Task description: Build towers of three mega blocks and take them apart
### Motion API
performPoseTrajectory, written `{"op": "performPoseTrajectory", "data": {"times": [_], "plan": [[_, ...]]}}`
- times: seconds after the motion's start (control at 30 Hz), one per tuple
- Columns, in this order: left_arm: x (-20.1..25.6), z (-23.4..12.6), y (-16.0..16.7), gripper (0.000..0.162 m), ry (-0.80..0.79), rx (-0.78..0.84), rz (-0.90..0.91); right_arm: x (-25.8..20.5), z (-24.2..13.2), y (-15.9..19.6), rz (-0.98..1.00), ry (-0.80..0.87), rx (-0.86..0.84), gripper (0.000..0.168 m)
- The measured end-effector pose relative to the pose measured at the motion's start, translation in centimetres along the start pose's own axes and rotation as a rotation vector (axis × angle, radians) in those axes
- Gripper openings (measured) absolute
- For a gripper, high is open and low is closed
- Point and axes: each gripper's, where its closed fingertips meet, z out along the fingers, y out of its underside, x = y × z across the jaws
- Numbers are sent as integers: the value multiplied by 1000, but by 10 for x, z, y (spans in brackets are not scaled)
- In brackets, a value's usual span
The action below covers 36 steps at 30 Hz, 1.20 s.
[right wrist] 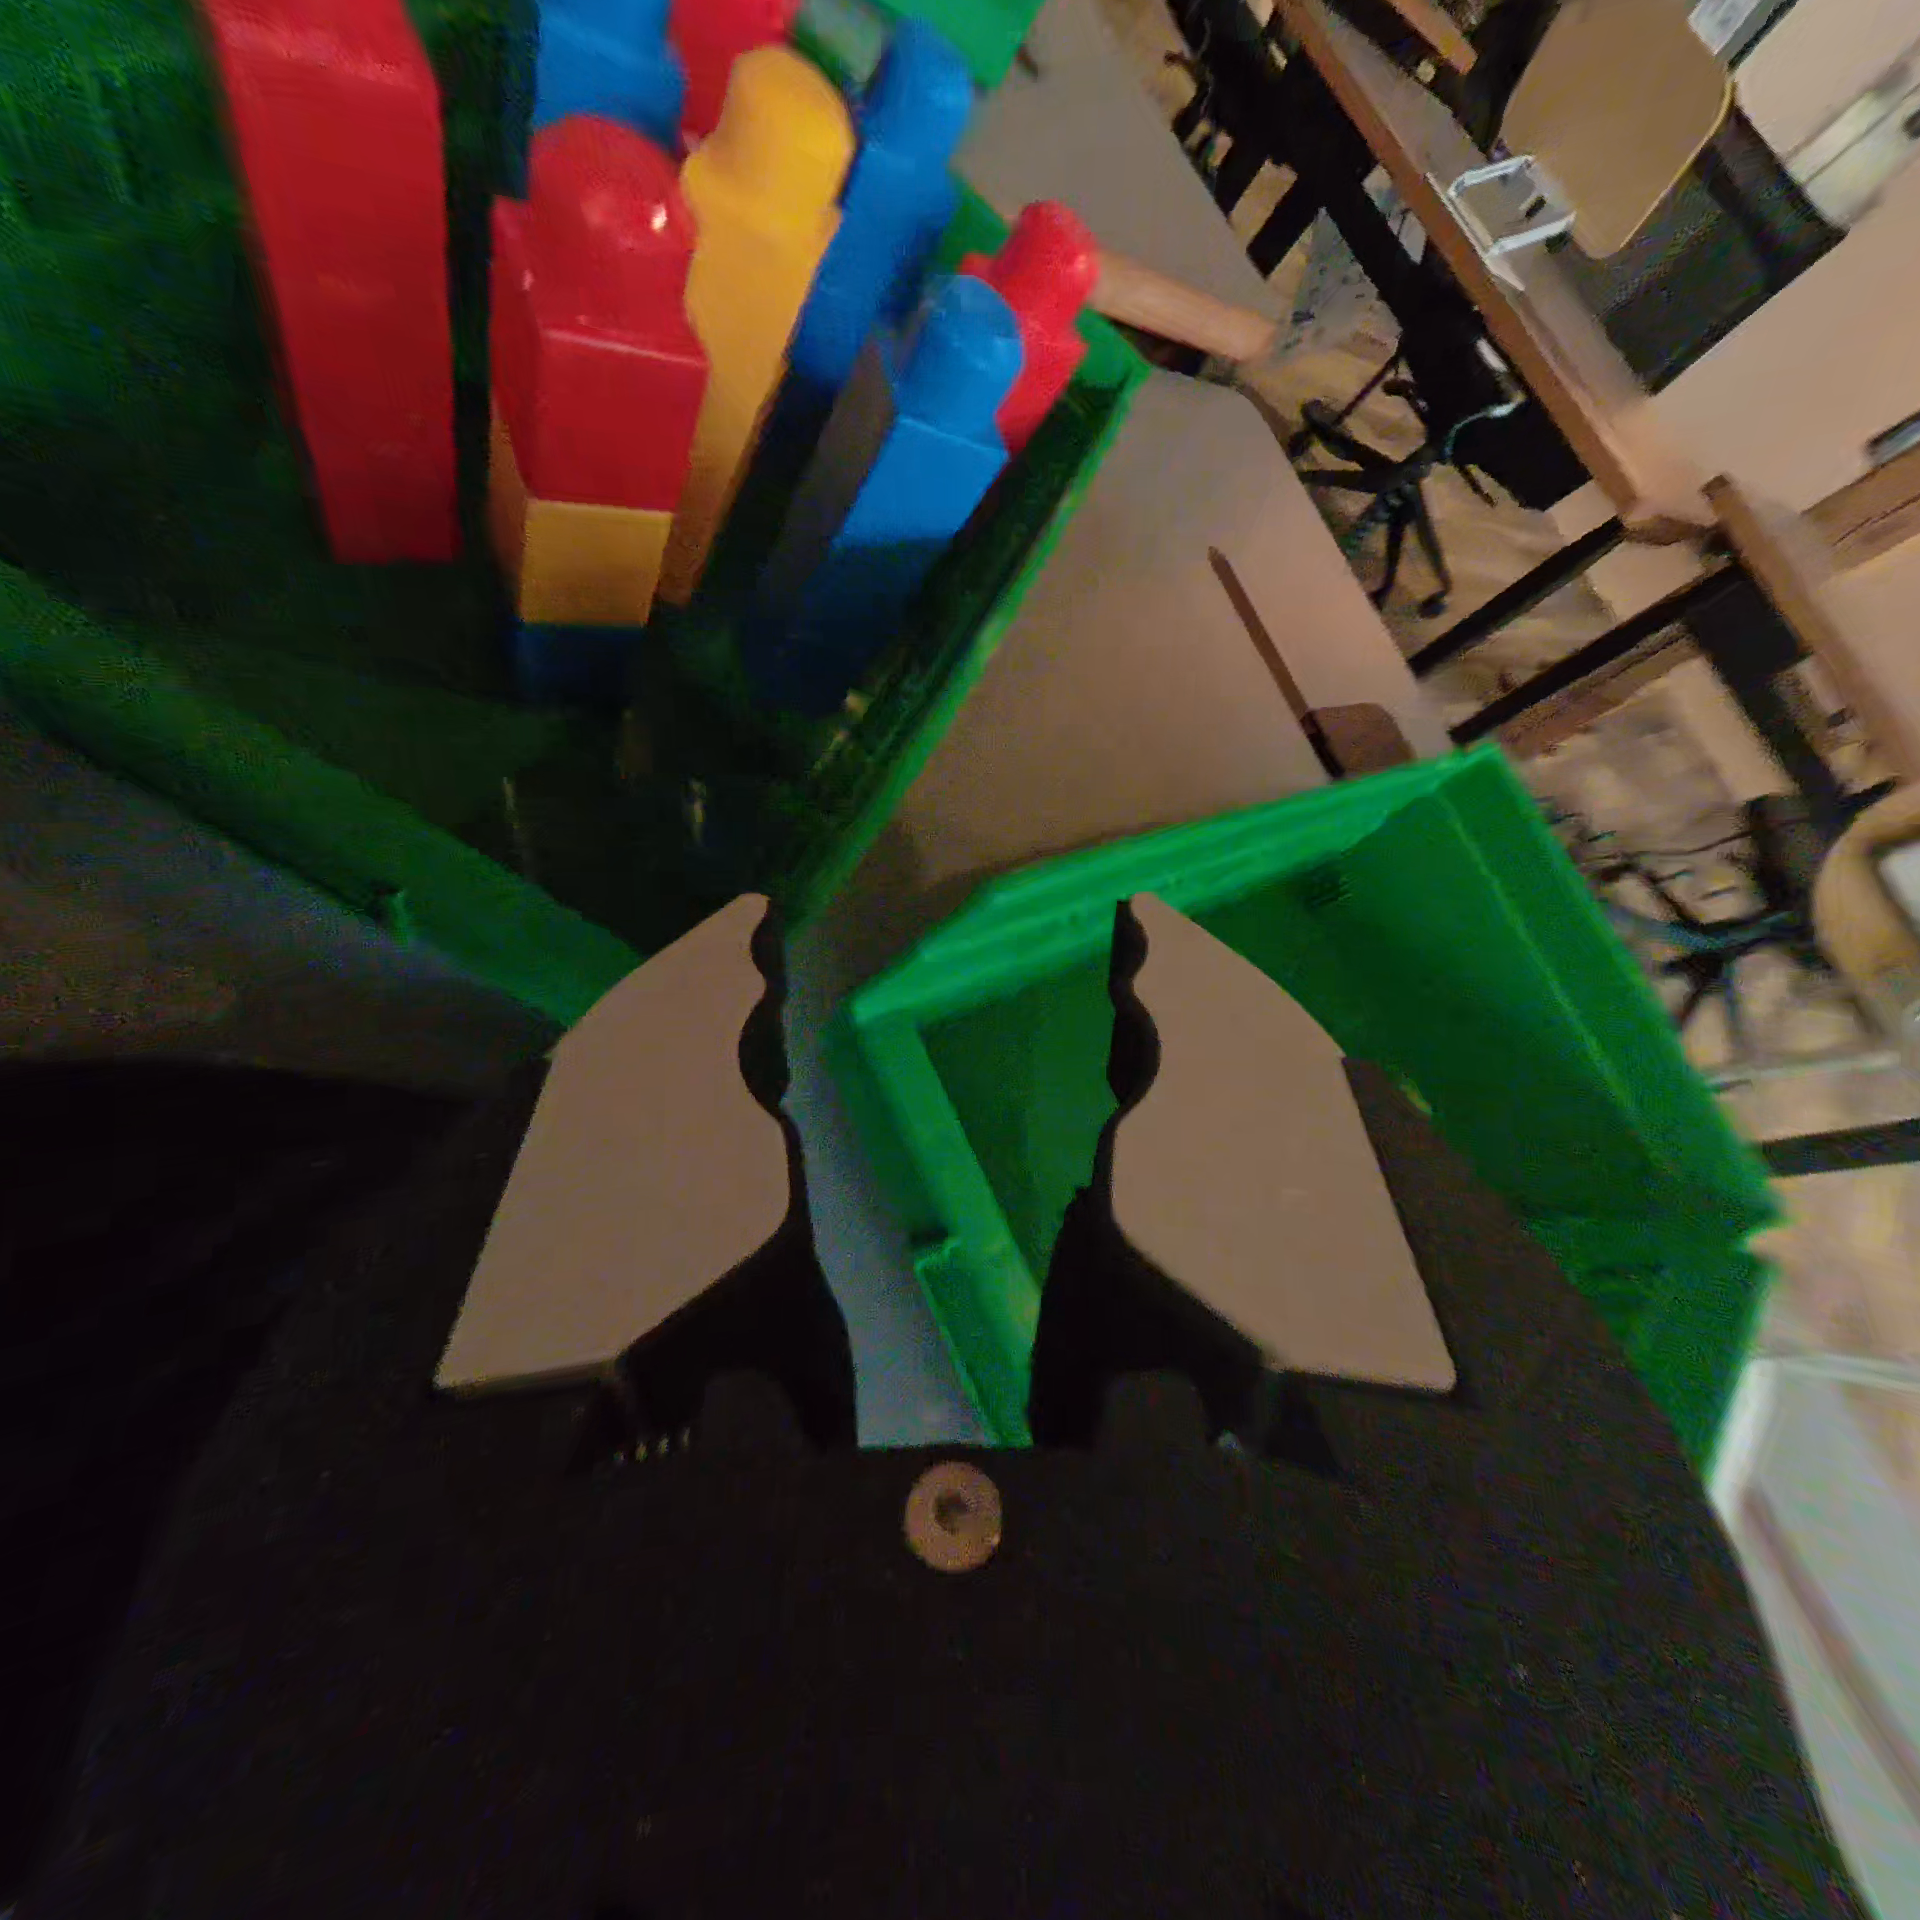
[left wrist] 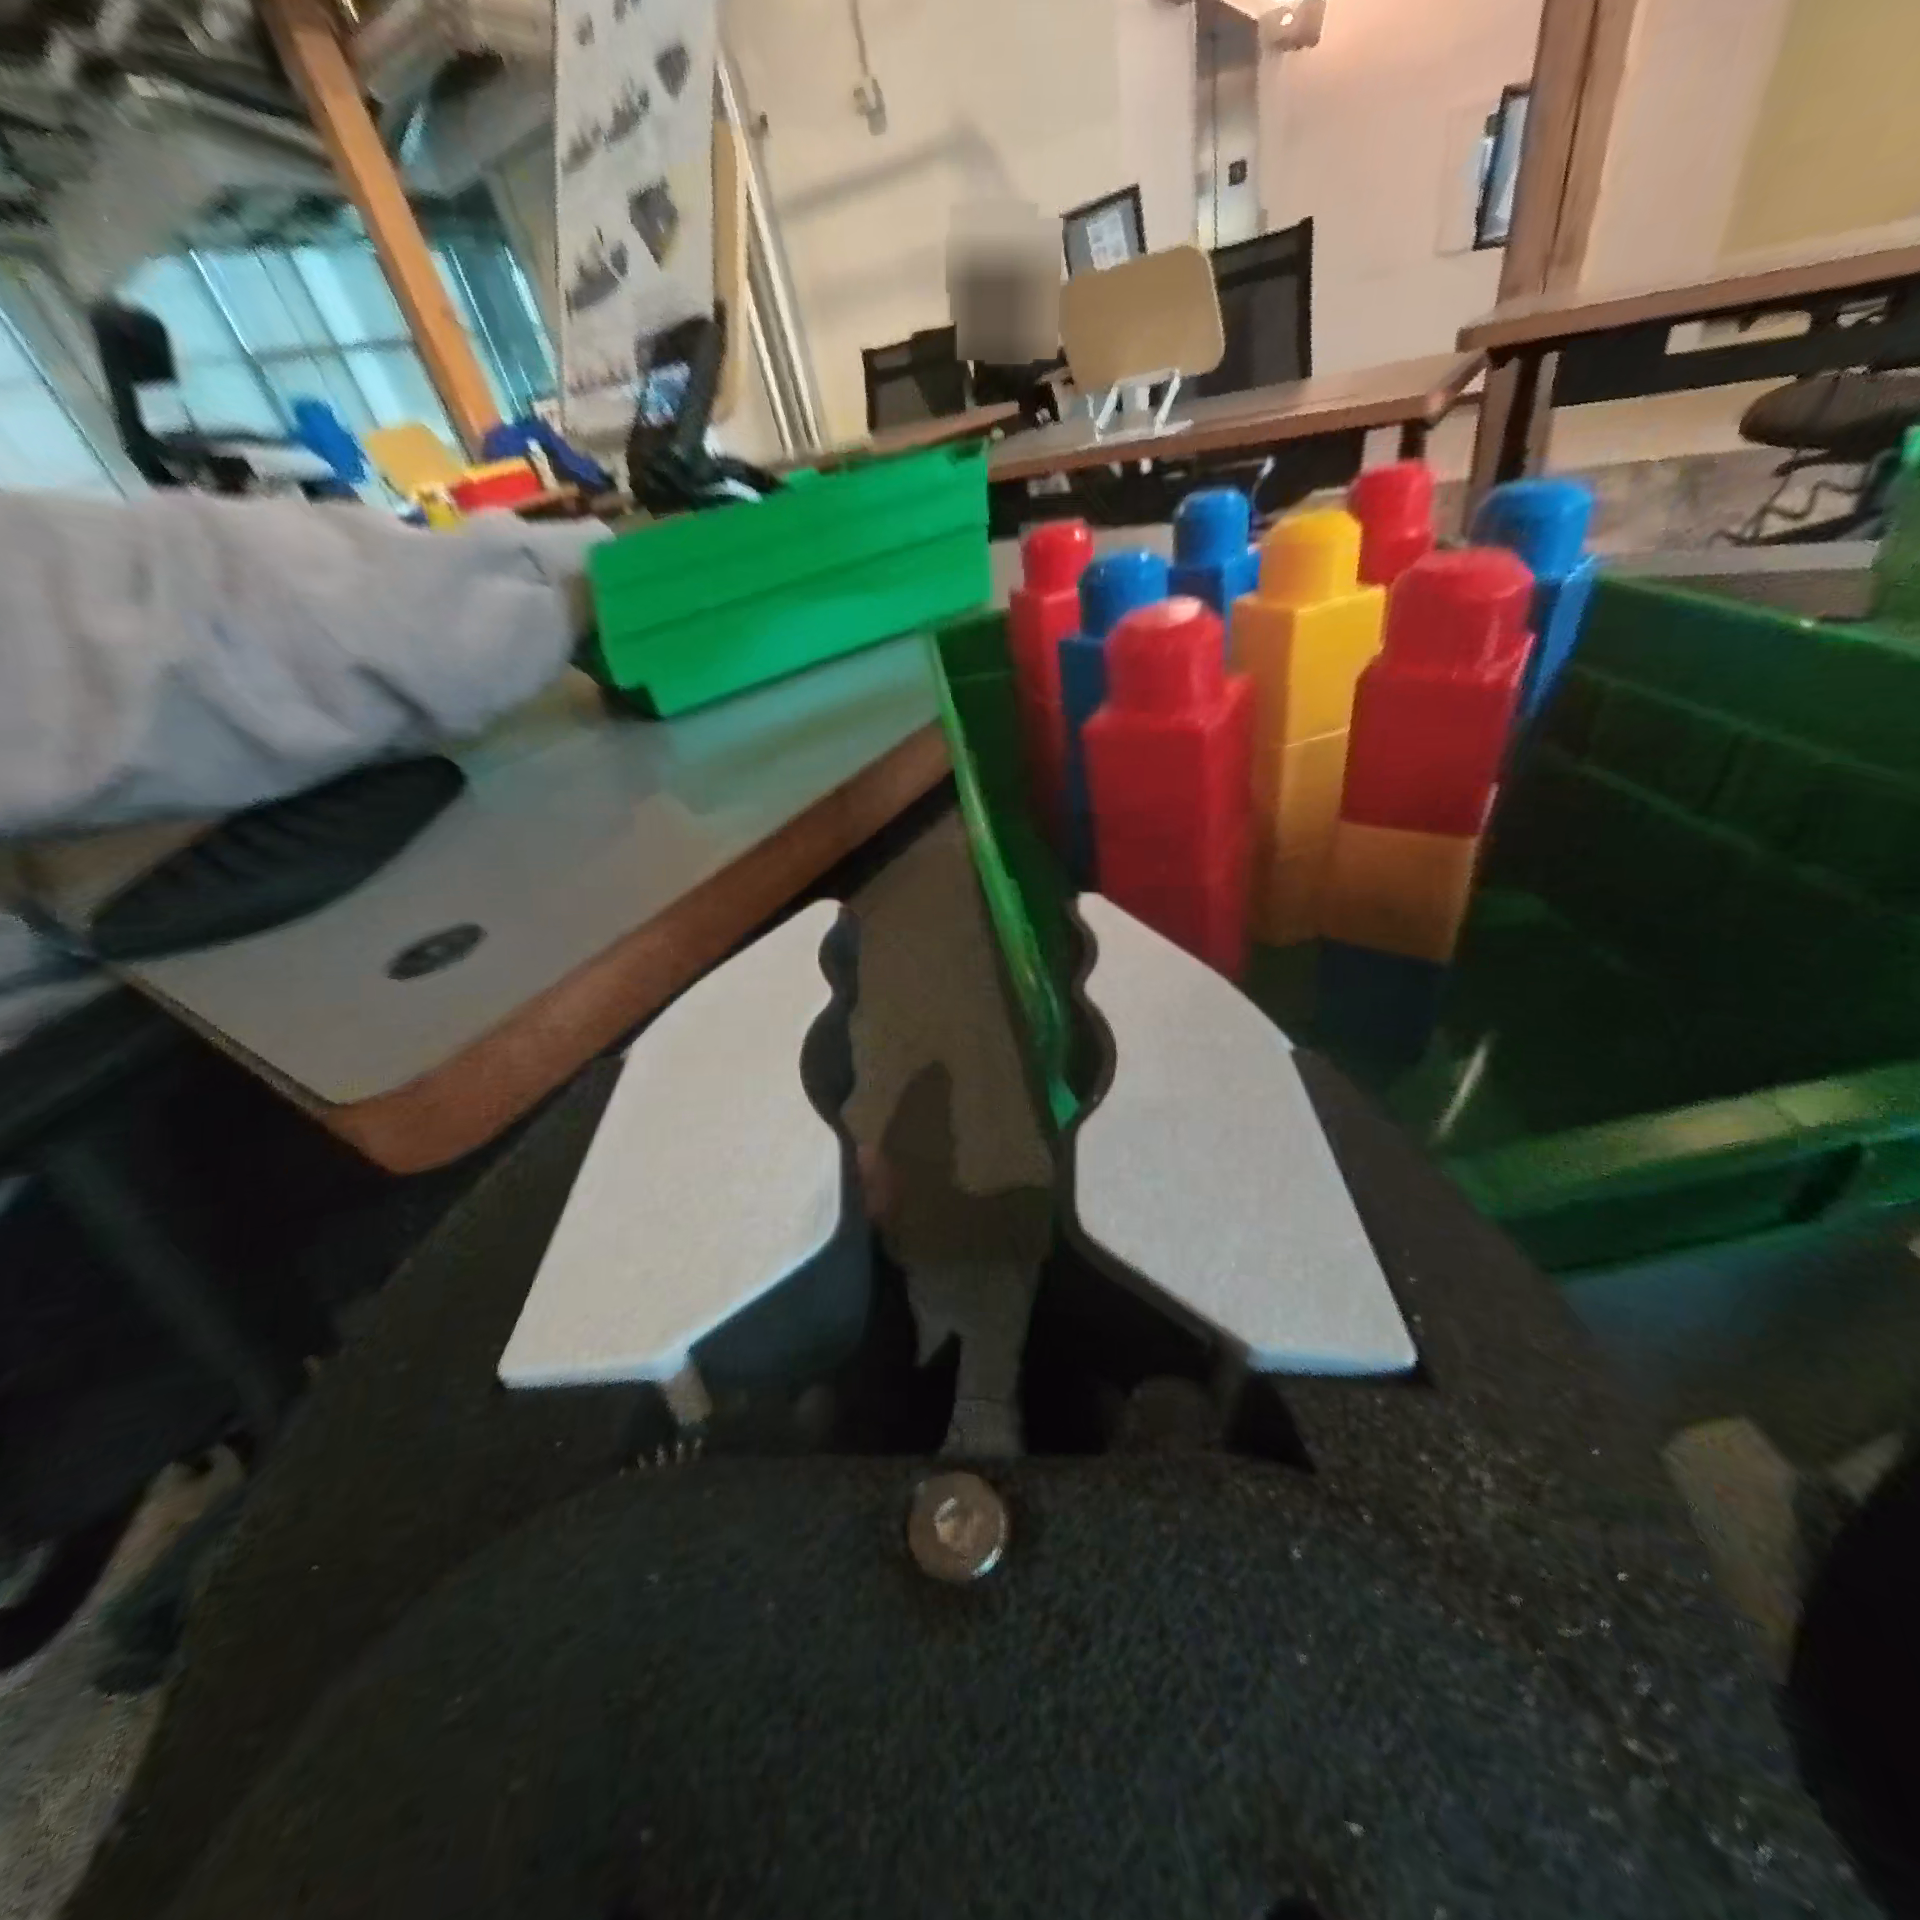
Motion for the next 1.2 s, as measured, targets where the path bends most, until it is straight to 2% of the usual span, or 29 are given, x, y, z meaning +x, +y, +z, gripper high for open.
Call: {"op": "performPoseTrajectory", "data": {"times": [0.13, 0.23, 0.33, 0.4, 0.5, 0.6, 0.67, 0.7, 0.87, 1.07, 1.13, 1.2], "plan": [[19, -16, -41, 32, 56, 72, 55, 37, -40, 32, 240, 25, 92, 59], [73, -27, -72, 31, 265, 108, 8, 73, -73, 65, 325, 155, 131, 58], [140, -40, -85, 32, 504, 98, -101, 103, -95, 103, 344, 314, 122, 61], [176, -43, -78, 33, 579, 67, -99, 113, -101, 126, 354, 366, 87, 69], [212, -47, -58, 34, 603, 20, 0, 114, -91, 153, 414, 357, 21, 69], [232, -49, -44, 35, 615, -4, 83, 107, -73, 170, 442, 290, -57, 53], [239, -48, -38, 36, 613, -22, 109, 101, -68, 171, 409, 246, -64, 24], [243, -47, -36, 36, 613, -33, 113, 105, -69, 174, 392, 273, -77, 17], [264, -43, -29, 40, 625, -66, 118, 118, -85, 194, 406, 285, -106, 12], [293, -39, -4, 42, 623, -181, 181, 125, -111, 215, 423, 283, -131, 9], [301, -39, -1, 36, 636, -197, 228, 124, -117, 219, 425, 270, -134, 9], [310, -41, -3, 14, 669, -193, 253, 122, -119, 219, 422, 245, -120, 9]]}}
